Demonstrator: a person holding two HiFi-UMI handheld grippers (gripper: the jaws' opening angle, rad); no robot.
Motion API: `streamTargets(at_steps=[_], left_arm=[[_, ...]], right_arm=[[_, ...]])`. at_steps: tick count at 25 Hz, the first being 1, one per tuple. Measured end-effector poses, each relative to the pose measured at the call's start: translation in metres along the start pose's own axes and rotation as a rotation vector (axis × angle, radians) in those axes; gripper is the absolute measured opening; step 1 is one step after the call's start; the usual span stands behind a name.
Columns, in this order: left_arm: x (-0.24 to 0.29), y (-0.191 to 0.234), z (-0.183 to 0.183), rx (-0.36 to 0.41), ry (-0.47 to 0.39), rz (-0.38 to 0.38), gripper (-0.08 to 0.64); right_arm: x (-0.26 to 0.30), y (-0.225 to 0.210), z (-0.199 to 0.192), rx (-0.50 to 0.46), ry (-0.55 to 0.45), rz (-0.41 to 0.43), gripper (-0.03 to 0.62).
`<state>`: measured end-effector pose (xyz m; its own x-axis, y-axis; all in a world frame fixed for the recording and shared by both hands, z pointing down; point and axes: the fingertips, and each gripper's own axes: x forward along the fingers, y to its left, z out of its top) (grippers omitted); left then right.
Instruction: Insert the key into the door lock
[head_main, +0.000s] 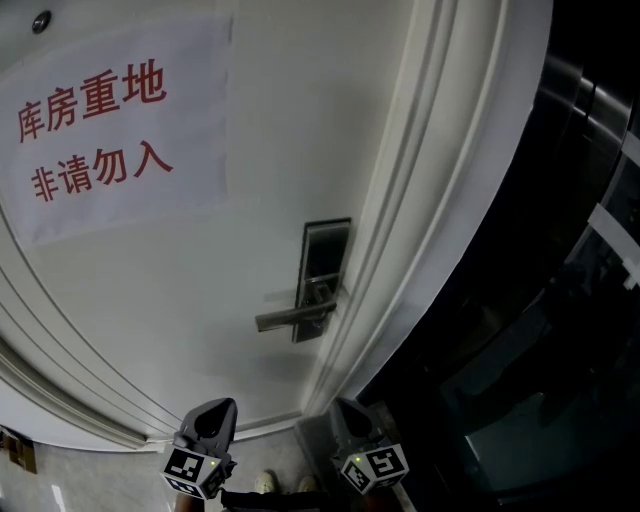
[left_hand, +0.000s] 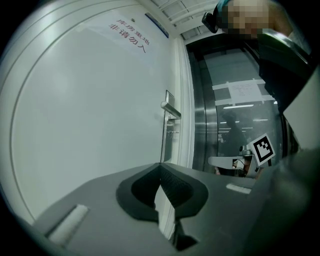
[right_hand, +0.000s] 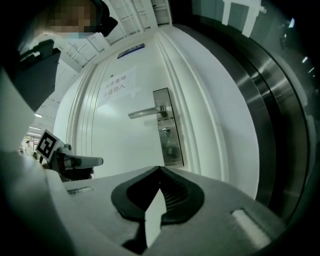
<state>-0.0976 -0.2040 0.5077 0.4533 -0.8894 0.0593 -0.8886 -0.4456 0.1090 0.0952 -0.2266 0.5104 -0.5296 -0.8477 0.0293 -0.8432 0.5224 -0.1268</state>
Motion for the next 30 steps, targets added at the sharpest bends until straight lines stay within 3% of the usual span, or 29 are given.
streamTargets(at_steps=[30], left_arm=[[0.004, -0.002, 0.000, -0.002, 0.000, -0.012, 0.003]], right_arm=[[0.003, 0.009, 0.001, -0.041, -0.001, 0.025, 0.000]])
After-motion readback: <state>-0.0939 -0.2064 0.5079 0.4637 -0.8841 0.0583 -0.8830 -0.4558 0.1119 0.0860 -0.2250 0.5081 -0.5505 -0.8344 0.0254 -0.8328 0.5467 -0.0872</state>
